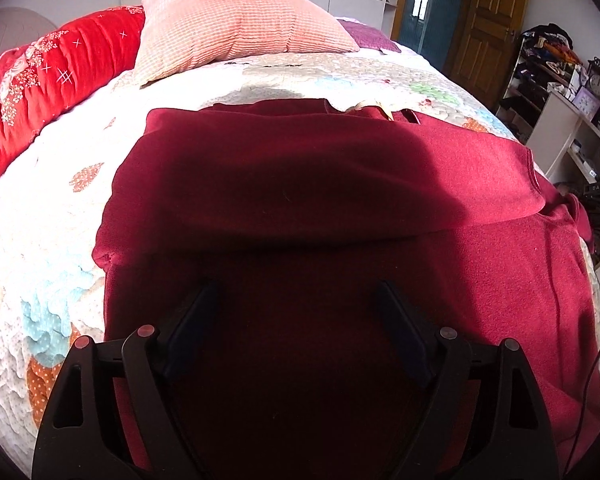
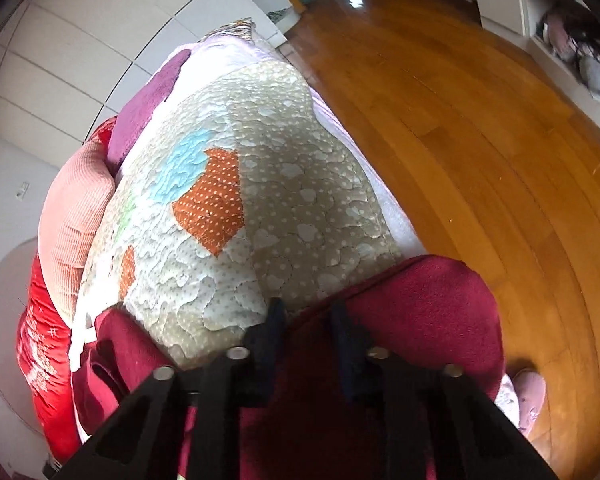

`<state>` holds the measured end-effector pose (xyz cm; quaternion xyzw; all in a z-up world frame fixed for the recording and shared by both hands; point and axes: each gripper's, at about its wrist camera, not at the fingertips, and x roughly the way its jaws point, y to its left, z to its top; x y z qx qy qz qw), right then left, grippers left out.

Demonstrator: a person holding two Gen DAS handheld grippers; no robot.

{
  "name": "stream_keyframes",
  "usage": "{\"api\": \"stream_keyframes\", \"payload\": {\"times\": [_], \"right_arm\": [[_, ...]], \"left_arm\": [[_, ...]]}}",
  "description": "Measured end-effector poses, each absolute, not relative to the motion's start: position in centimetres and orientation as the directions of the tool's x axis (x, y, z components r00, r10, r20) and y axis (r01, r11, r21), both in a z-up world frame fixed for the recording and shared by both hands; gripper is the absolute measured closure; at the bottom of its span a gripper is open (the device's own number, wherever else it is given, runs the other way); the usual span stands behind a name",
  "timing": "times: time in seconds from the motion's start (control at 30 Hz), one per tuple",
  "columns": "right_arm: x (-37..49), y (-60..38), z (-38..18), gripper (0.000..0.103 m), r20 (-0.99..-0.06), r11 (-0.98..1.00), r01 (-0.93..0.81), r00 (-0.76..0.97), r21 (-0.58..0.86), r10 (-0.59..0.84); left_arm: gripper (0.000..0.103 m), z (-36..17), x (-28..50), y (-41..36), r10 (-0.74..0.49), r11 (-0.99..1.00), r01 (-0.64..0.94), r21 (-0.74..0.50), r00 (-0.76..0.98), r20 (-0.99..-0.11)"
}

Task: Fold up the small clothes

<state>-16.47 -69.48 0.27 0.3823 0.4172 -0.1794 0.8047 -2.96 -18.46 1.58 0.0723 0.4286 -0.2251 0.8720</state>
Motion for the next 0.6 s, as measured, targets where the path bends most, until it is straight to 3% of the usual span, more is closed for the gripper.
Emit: {"api": "stream_keyframes", "payload": {"times": [0.23, 0.47, 0.53, 0.6], "right_arm": [[-17.7, -65.0, 9.6, 0.097, -0.648, 0.742, 0.423, 0.762, 0.520, 0.019], [-12.9, -51.4, 16.5, 0.097, -0.471, 0.859, -0.032, 0.825, 0.511, 0.311], [-11.4, -46.9, 15.2, 0.097, -0.477, 0.853, -0.145, 0.776, 0.502, 0.413], [-10.4, -43.3, 12.6, 0.098, -0.540, 0.866, -0.188, 0.715, 0.464, 0.444]], "left_arm": [[0.019, 2.2, -2.8, -17.5, -0.388, 0.881, 0.450, -0.144, 0.515, -0.764], [0.019, 5.2, -2.0, -13.5, -0.477, 0.873, 0.372, -0.316, 0.514, -0.713], [0.019, 5.8, -1.8, -12.4, -0.493, 0.868, 0.346, -0.357, 0.515, -0.701], [0.020, 6.3, -1.7, -11.6, -0.494, 0.869, 0.330, -0.370, 0.521, -0.696]]}}
